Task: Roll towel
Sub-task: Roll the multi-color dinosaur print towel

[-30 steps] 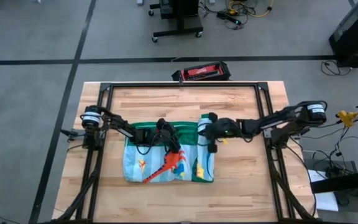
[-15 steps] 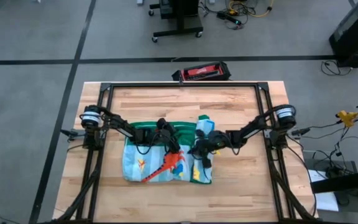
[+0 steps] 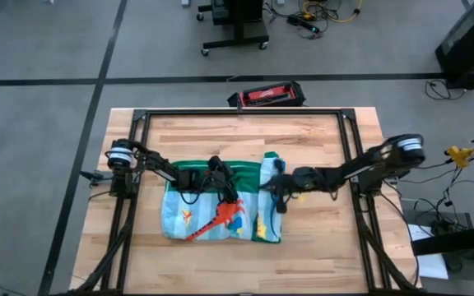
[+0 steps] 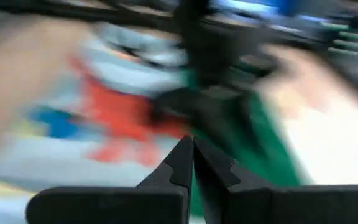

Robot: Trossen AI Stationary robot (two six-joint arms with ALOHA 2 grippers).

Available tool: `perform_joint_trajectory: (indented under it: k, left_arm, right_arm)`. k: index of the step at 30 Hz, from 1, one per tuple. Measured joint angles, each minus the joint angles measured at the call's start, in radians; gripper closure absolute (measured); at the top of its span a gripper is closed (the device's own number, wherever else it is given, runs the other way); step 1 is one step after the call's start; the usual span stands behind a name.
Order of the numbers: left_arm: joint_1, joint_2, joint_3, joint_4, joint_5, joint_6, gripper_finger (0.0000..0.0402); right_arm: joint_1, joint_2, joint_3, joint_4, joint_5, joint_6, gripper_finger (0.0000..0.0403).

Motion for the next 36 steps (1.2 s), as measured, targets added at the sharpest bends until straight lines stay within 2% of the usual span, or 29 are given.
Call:
perform_joint_trajectory:
  k: [2, 4, 8, 10, 12, 19, 22, 25, 29, 33, 36]
  left_arm:
    - [0.0, 0.0, 0.0, 0.002, 0.0, 0.01, 0.0283]
    - [0.0, 0.0, 0.002, 0.001, 0.0, 0.023, 0.0283]
    - [0.0, 0.0, 0.002, 0.001, 0.0, 0.042, 0.0283]
    - [0.0, -0.001, 0.002, 0.001, 0.0, 0.052, 0.0283]
    - [0.0, -0.001, 0.002, 0.002, 0.002, 0.063, 0.0283]
    - [0.0, -0.002, 0.003, 0.002, 0.004, 0.104, 0.0283]
    - [0.0, -0.002, 0.003, 0.002, 0.006, 0.133, 0.0283]
    - [0.0, -0.002, 0.003, 0.002, 0.006, 0.146, 0.0283]
    - [0.0, -0.002, 0.007, -0.001, 0.006, 0.167, 0.0283]
    - [0.001, -0.012, 0.018, -0.019, 0.008, 0.191, 0.0283]
    - [0.002, -0.043, 0.029, -0.087, 0.007, 0.202, 0.0283]
  right_arm:
    - [-0.046, -0.01, -0.015, -0.029, 0.003, 0.001, 0.0403]
    - [-0.095, 0.0, -0.017, -0.014, -0.079, 0.013, 0.0403]
    - [-0.182, 0.082, -0.018, 0.05, -0.139, 0.01, 0.0403]
    - [-0.209, 0.14, -0.015, 0.138, -0.177, 0.015, 0.0403]
    - [-0.216, 0.209, 0.002, 0.221, -0.241, 0.026, 0.0403]
    - [-0.204, 0.431, 0.121, 0.304, -0.4, 0.04, 0.0403]
    - [-0.205, 0.445, 0.132, 0.326, -0.458, 0.043, 0.0403]
    - [-0.199, 0.404, 0.119, 0.316, -0.499, 0.033, 0.0403]
    - [-0.146, 0.292, 0.108, 0.236, -0.48, 0.008, 0.0403]
    - [-0.024, 0.183, 0.121, 0.075, -0.354, 0.028, 0.0403]
    - [0.084, 0.163, 0.134, 0.025, -0.271, 0.075, 0.0403]
